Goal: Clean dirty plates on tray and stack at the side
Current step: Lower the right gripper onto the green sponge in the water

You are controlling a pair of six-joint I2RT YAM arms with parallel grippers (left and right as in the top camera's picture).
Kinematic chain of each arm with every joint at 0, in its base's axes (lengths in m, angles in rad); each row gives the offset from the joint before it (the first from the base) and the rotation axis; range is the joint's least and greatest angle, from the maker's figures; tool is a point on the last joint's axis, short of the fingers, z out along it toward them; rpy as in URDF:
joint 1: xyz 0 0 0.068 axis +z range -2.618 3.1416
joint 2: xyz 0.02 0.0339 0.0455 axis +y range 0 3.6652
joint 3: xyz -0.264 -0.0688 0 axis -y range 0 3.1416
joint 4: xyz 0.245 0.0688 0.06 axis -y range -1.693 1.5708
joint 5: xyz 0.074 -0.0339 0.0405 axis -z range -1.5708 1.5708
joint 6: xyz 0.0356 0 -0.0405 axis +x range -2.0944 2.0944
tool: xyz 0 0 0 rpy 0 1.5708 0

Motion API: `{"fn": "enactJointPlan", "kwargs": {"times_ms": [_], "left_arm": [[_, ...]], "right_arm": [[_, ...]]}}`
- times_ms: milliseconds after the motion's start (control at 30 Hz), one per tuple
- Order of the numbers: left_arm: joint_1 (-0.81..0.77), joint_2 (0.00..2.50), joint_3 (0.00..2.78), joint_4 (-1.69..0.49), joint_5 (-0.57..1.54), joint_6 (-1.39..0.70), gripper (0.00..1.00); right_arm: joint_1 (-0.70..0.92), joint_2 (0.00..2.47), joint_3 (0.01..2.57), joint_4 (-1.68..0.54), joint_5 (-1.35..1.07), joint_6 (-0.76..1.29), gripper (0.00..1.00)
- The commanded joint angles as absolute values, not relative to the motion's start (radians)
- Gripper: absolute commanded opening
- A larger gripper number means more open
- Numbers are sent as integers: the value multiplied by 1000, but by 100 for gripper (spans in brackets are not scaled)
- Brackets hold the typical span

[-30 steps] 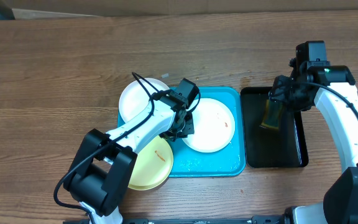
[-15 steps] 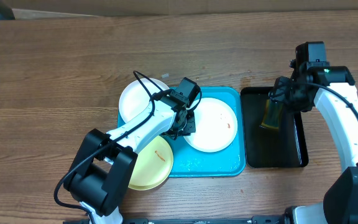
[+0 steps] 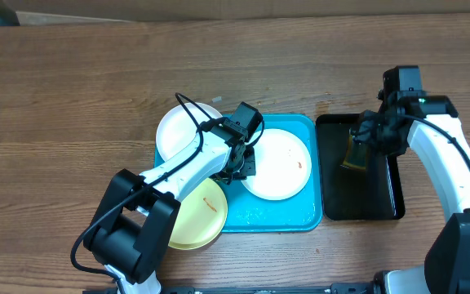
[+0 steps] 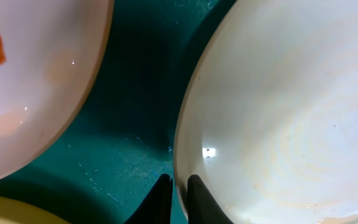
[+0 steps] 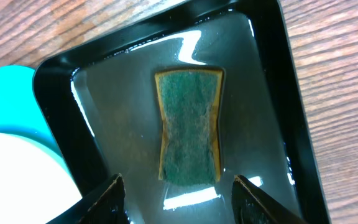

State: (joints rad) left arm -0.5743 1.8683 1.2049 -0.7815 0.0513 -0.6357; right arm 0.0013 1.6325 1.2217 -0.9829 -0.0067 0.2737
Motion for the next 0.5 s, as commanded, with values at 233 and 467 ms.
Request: {"fn": "enactJointPlan", "kwargs": {"times_ms": [233, 467], "left_arm": [[-569, 1884, 1230, -783, 41, -612, 6], [-569, 1884, 1230, -784, 41, -613, 4]], "right_arm": [[-1, 1639, 1049, -804, 7, 288, 64], [-1, 1639, 922, -662, 6, 287, 64]]}}
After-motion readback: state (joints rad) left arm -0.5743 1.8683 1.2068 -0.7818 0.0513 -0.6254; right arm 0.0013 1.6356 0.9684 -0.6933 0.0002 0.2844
